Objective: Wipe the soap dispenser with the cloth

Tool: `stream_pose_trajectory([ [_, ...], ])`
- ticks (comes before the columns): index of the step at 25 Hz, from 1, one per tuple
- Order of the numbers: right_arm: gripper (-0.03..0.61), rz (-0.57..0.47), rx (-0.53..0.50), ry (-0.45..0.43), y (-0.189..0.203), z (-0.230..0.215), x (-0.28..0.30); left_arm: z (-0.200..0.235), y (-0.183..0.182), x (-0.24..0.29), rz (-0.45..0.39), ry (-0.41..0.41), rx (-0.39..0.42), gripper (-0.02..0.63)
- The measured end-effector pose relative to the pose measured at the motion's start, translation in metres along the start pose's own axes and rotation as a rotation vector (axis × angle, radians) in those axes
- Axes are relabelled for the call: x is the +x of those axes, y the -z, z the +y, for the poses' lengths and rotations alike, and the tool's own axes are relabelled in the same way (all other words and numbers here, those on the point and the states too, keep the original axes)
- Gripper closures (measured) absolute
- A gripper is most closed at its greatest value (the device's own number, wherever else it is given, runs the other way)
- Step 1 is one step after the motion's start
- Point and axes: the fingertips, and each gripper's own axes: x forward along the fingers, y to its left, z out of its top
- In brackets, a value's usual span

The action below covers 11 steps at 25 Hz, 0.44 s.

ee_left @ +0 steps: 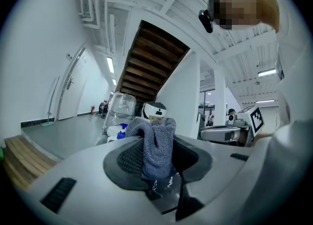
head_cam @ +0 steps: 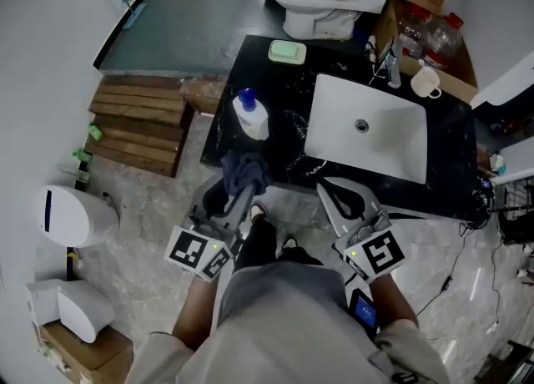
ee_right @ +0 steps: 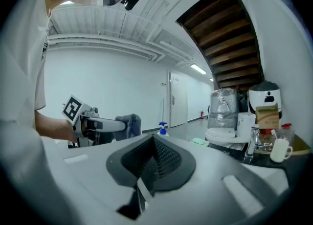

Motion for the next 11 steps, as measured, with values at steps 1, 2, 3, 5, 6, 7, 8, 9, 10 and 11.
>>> stream_pose_trajectory([
  [1,0.580,-0.006,-0.007,0.003,-0.001,0.001,-0.001,-0.004,0.001,0.001,-0.005,-0.008,0.004,0.479],
  [2,0.580,-0.014,-0.009,0.005,-0.001,0.002,-0.001,-0.008,0.001,0.002,-0.012,-0.018,0.005,0.479],
  [3,0.580,-0.023,-0.006,0.010,-0.001,0.003,-0.001,-0.011,0.002,0.003,-0.019,-0.030,0.006,0.479],
  [5,0.580,-0.039,0.010,0.029,0.000,0.004,-0.001,-0.017,0.003,0.006,-0.037,-0.065,0.021,0.479],
  [6,0.580,-0.048,0.018,0.040,0.000,0.005,-0.002,-0.020,0.003,0.007,-0.046,-0.086,0.033,0.479],
  [7,0.580,-0.056,0.022,0.051,-0.001,0.007,-0.003,-0.023,0.003,0.008,-0.055,-0.107,0.043,0.479],
  [8,0.580,-0.063,0.025,0.061,-0.003,0.009,-0.006,-0.027,0.003,0.008,-0.064,-0.125,0.050,0.479],
  [9,0.580,-0.070,0.027,0.072,-0.005,0.012,-0.008,-0.030,0.002,0.008,-0.073,-0.141,0.054,0.479],
  [10,0.580,-0.078,0.030,0.082,-0.006,0.014,-0.011,-0.035,0.002,0.007,-0.081,-0.154,0.056,0.479],
  [11,0.580,-0.085,0.033,0.091,-0.007,0.017,-0.013,-0.039,0.002,0.007,-0.088,-0.167,0.057,0.479],
])
